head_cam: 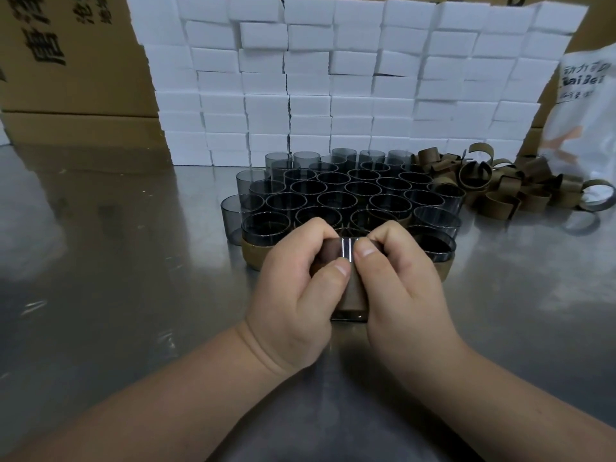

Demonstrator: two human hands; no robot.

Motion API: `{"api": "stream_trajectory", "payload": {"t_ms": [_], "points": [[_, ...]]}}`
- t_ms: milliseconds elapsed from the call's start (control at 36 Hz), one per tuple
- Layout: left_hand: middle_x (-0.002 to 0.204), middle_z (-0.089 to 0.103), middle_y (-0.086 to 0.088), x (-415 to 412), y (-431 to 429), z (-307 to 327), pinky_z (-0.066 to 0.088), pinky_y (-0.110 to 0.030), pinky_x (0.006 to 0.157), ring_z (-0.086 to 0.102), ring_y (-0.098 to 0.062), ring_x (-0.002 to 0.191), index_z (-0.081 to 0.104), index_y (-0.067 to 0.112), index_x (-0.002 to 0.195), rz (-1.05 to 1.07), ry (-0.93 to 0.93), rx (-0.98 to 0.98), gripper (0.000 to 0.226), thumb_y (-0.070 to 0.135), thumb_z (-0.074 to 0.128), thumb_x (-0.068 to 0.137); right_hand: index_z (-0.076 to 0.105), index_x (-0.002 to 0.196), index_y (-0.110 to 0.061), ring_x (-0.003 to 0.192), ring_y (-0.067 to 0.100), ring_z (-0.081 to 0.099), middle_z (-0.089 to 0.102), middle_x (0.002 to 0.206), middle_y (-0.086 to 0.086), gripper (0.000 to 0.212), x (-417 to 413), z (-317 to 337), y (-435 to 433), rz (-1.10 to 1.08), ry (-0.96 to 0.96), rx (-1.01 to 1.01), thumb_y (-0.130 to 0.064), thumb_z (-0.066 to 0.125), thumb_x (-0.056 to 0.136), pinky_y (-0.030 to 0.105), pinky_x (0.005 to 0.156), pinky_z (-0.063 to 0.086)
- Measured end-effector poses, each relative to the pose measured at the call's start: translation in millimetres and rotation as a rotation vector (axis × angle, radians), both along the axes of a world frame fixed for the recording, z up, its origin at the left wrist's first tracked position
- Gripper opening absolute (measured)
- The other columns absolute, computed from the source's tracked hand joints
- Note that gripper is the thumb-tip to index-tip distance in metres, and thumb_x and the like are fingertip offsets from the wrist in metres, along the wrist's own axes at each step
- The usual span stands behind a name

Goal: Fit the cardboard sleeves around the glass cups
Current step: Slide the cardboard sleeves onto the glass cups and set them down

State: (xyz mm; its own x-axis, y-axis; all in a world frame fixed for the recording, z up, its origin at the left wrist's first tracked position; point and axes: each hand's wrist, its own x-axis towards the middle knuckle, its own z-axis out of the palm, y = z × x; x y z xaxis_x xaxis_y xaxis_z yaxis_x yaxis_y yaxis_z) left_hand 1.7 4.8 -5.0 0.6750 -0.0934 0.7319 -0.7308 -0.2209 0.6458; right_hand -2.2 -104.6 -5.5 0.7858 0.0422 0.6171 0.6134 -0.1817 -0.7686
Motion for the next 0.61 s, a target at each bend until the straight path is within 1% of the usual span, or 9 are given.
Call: {"api": "stream_trajectory", "payload": {"t_ms": [139, 194, 250, 333, 444, 611], "points": [[0.056, 0.033, 0.009, -0.4, -0.1, 0.0, 0.029, -0.019, 0.051, 0.032, -0.004, 0.053, 0.035, 0.018, 0.061, -0.019, 0.011, -0.011, 0.019, 0.033, 0.040, 0.073, 0.042, 0.063, -0.019, 0.053, 0.001, 0.041, 0.044, 0.058, -0.010, 0.029, -0.4, 0.2, 0.2, 0.009, 0.019, 0.017, -0.045, 0.046, 0.075, 0.012, 0.050, 0.034], [0.056, 0.034, 0.008, -0.3, -0.1, -0.2, 0.029, -0.018, 0.051, 0.032, -0.003, 0.053, 0.035, 0.017, 0.061, -0.023, 0.020, -0.015, 0.020, 0.033, 0.041, 0.073, 0.043, 0.062, -0.019, 0.053, 0.001, 0.041, 0.044, 0.057, -0.009, 0.026, -0.3, -0.1, 0.1, 0.017, 0.038, 0.032, -0.037, 0.050, 0.079, 0.013, 0.050, 0.034], [0.055, 0.034, 0.008, 0.2, 0.0, -0.2, 0.029, -0.018, 0.050, 0.032, -0.003, 0.052, 0.035, 0.017, 0.060, -0.022, 0.025, -0.013, 0.022, 0.034, 0.041, 0.073, 0.043, 0.062, -0.018, 0.052, 0.001, 0.041, 0.044, 0.056, -0.009, 0.023, -0.4, -0.5, -0.2, 0.023, 0.045, 0.041, -0.030, 0.047, 0.081, 0.013, 0.050, 0.034], [0.053, 0.034, 0.009, 0.5, 0.5, -0.1, 0.029, -0.018, 0.050, 0.032, -0.003, 0.051, 0.036, 0.018, 0.059, -0.017, 0.031, -0.010, 0.023, 0.035, 0.041, 0.074, 0.043, 0.061, -0.018, 0.051, 0.000, 0.041, 0.044, 0.054, -0.010, 0.024, -0.7, -0.8, -0.7, 0.029, 0.046, 0.045, -0.029, 0.046, 0.081, 0.011, 0.049, 0.033], [0.050, 0.036, 0.011, 0.3, 0.2, 0.3, 0.028, -0.019, 0.050, 0.033, -0.003, 0.050, 0.036, 0.024, 0.057, -0.038, 0.050, -0.033, 0.024, 0.036, 0.042, 0.076, 0.042, 0.058, -0.021, 0.050, 0.000, 0.040, 0.044, 0.052, -0.012, 0.026, 0.6, -1.0, -1.0, 0.028, 0.050, 0.044, -0.030, 0.046, 0.082, 0.011, 0.049, 0.033], [0.051, 0.036, 0.010, 0.2, 0.4, -0.1, 0.029, -0.019, 0.050, 0.034, -0.004, 0.050, 0.036, 0.023, 0.054, -0.043, 0.059, -0.032, 0.026, 0.036, 0.042, 0.077, 0.042, 0.057, -0.017, 0.051, 0.000, 0.039, 0.042, 0.052, -0.011, 0.028, 0.8, -2.2, -1.5, 0.050, 0.057, 0.064, -0.029, 0.047, 0.082, 0.013, 0.050, 0.033]]}}
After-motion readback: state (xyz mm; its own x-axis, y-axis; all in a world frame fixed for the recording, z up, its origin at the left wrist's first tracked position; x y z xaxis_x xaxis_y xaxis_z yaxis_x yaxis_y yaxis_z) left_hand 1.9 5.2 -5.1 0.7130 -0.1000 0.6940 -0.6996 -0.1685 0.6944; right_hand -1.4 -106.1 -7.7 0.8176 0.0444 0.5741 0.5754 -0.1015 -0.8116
